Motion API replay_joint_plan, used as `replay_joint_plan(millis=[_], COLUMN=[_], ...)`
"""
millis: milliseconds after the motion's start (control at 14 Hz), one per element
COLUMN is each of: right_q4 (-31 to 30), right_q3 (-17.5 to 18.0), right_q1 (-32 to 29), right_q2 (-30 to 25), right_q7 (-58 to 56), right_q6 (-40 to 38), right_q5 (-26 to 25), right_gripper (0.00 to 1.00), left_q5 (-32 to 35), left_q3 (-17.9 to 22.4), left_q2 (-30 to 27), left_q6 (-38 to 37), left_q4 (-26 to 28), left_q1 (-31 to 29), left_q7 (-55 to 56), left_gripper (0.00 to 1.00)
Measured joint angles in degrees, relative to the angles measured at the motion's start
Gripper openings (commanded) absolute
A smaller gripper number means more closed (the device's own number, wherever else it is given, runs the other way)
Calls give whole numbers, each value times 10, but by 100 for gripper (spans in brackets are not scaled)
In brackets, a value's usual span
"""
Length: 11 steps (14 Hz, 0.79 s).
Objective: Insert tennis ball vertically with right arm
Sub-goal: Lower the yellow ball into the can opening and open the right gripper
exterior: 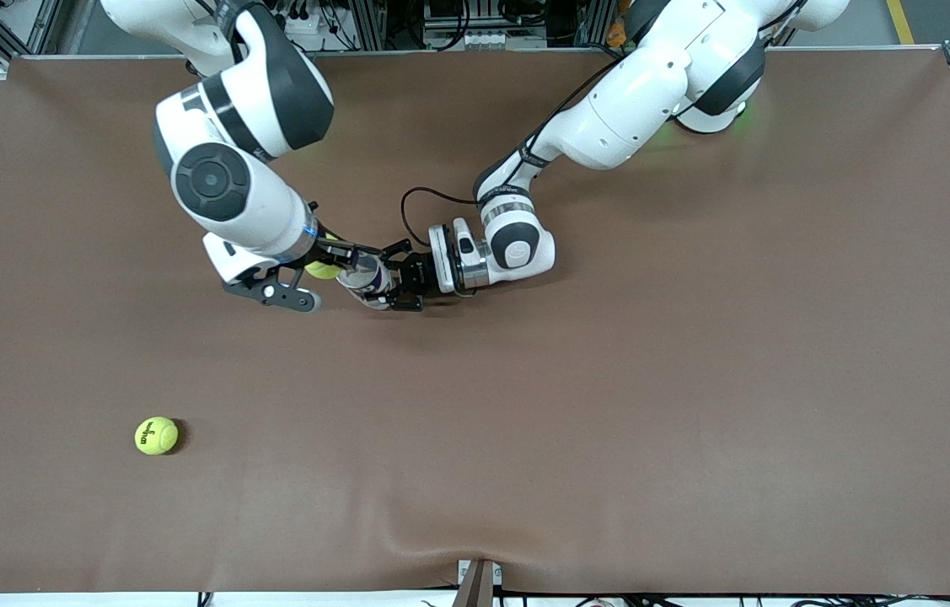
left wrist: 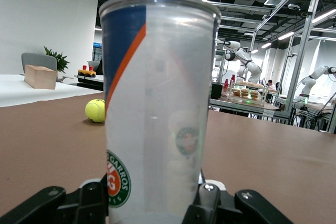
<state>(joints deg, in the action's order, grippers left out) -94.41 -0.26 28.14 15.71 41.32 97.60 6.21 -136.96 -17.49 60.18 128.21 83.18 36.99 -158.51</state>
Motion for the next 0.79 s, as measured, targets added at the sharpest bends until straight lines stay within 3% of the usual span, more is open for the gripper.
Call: replay_joint_plan(millis=[788], right_q4=[-52], right_q3=[-1], right_q1=[39], right_q2=[1], right_q7=[56], right_q6=[58], right_q5=[5], right_gripper=[53], left_q5=[-13], left_q3=[2], left_q2=[1], left_q6=[-1], left_q4=[0], left_q1=[5], left_q7=[-3], left_gripper=[54])
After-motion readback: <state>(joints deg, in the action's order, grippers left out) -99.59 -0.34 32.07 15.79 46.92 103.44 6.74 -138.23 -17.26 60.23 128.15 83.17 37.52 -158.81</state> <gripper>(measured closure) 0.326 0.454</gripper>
